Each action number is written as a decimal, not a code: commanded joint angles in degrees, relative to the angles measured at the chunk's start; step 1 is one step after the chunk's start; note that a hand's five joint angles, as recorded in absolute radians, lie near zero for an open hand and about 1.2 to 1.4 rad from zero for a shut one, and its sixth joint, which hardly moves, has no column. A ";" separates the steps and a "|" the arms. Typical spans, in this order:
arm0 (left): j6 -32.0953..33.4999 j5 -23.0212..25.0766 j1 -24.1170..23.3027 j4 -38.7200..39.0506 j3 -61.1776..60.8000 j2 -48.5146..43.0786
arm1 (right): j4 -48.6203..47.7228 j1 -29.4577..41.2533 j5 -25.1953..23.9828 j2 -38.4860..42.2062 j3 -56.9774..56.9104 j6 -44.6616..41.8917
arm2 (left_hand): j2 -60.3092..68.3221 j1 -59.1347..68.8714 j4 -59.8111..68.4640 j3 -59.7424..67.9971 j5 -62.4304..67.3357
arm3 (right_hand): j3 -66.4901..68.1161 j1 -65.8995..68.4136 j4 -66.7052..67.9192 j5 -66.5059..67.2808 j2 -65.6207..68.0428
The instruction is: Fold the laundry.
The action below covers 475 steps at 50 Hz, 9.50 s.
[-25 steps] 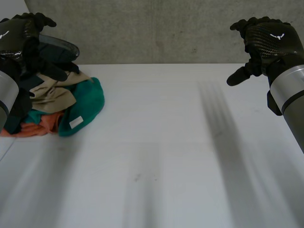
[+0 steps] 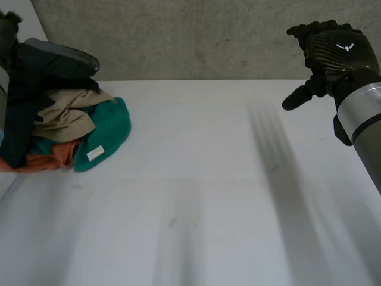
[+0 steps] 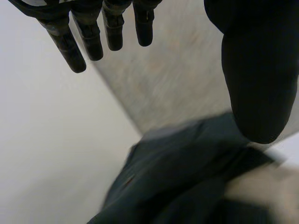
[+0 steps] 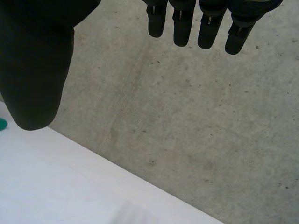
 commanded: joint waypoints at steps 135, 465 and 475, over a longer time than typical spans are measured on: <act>-0.35 13.50 -19.61 6.52 19.20 -24.85 | -8.17 10.99 -4.90 34.30 -24.61 -3.02 | -1.17 -0.91 -0.82 -1.23 -2.15 | -1.51 -1.90 -1.54 -2.38 -1.71; 18.64 3.74 -29.45 19.79 17.36 -32.15 | -12.04 -2.55 0.73 41.52 -28.40 -33.88 | -1.72 -1.46 -1.37 -1.78 -2.70 | -1.51 -1.90 -1.54 -2.38 -1.71; 15.56 0.49 -31.30 20.58 -3.20 -12.29 | 5.26 -2.46 -6.29 22.79 -9.16 -23.88 | -1.72 -1.46 -1.37 -1.78 -2.70 | -1.51 -1.90 -1.54 -2.38 -1.71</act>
